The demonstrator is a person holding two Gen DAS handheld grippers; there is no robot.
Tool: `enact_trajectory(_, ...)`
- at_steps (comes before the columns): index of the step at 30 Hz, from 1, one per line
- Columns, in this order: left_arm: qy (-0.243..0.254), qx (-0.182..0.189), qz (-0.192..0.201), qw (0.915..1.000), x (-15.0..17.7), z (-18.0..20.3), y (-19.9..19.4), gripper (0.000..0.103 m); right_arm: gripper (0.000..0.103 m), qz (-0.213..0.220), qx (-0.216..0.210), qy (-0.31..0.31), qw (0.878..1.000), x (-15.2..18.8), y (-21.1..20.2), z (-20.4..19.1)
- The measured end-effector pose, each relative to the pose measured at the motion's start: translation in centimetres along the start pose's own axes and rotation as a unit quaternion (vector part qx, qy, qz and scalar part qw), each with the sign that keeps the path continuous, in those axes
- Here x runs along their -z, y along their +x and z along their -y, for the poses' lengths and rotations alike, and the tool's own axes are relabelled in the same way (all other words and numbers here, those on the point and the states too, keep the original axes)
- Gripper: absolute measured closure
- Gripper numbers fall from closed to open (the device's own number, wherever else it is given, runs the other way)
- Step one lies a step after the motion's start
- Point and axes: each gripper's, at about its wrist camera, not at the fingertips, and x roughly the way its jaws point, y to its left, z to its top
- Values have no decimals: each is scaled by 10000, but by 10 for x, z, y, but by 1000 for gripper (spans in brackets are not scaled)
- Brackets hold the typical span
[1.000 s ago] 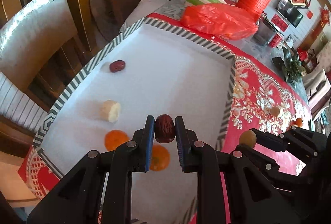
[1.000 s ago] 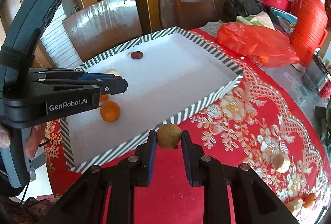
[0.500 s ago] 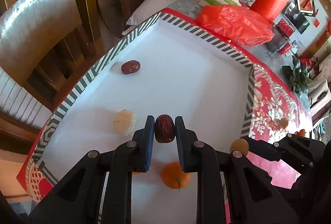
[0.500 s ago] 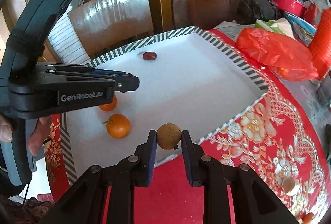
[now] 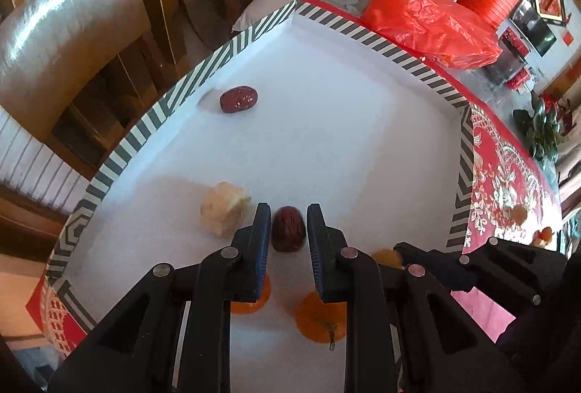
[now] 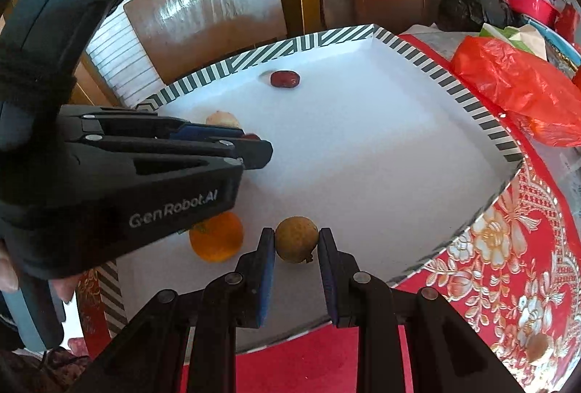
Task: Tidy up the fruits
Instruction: 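Lower both items into the tray and open both grippers, then move both open grippers back over the cakes on the tablecloth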
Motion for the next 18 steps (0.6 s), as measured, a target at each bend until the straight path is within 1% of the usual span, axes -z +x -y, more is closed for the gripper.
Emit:
enact_trajectory(1,-22,-5,-12,10000,0,-1,0,81,78,22,-27,22,10000,1,0,0)
enact_trajectory(4,-68,-15,5,10000,1,-2,-1,69,66,97,-79,75,9999,3,-5,0)
enact_trajectory(6,-63,-53,103,9999,1,-2,-7,63,66,115,-46,98,9999,6,-10,0)
enact_trajectory(10,-12,-145,382,9992,3,3,-21,53,66,307,-39,204,9993,15,-28,3)
enact_trajectory(13,111,-183,555,9982,6,13,-33,52,65,460,-26,286,9985,22,-44,7)
enact_trajectory(15,172,-204,658,9975,8,20,-40,52,62,559,62,376,9977,30,-56,10)
enact_trajectory(18,243,-109,727,9970,11,31,-49,52,62,696,118,507,9962,43,-73,16)
